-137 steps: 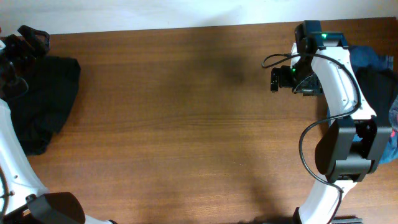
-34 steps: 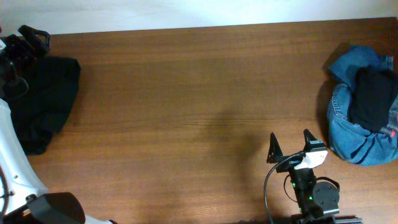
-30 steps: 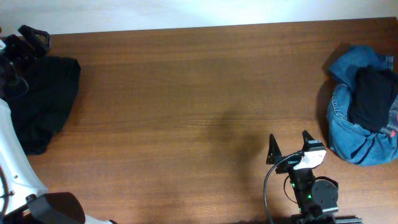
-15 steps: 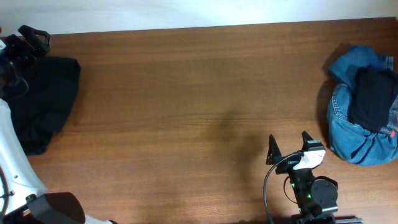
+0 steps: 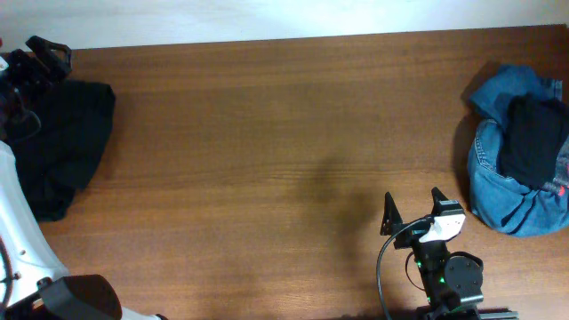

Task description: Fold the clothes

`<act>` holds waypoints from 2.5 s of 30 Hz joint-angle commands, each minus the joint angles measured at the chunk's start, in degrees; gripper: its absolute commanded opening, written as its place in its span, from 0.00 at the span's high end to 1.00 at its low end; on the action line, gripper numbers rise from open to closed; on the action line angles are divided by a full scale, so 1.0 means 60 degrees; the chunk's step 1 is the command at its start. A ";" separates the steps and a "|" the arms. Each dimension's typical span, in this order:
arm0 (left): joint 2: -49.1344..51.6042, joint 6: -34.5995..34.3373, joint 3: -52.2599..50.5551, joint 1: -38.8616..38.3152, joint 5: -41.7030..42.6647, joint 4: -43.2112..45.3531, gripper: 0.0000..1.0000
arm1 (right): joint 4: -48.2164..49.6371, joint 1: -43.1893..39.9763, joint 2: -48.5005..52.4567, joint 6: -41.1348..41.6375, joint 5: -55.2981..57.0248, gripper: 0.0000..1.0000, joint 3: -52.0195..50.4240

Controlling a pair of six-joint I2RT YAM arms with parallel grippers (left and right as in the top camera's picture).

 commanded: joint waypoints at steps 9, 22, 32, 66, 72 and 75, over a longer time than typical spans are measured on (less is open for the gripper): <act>-0.1086 0.0073 -0.0036 -0.1155 0.0098 -0.0015 0.01 | -0.0044 -0.0087 -0.0106 0.0073 -0.0018 0.01 -0.0058; -0.4156 0.0182 -0.0098 -0.5941 -0.5286 -0.1701 0.01 | -0.0044 -0.0087 -0.0106 0.0073 -0.0018 0.01 -0.0058; -0.6637 0.0182 -0.0801 -0.6419 -0.5319 -0.4229 0.01 | -0.0044 -0.0087 -0.0106 0.0073 -0.0018 0.01 -0.0058; -1.4702 0.0178 -1.6724 -0.5628 -0.4692 0.9643 0.01 | -0.0044 -0.0087 -0.0106 0.0073 -0.0022 0.01 -0.0058; -1.5413 0.0317 -1.7660 -0.5355 -0.4608 0.9785 0.01 | -0.0044 -0.0087 -0.0106 0.0073 -0.0022 0.01 -0.0058; -1.5639 0.0535 -1.7926 -0.5355 -0.4615 0.9592 0.01 | -0.0044 -0.0087 -0.0106 0.0073 -0.0018 0.01 -0.0058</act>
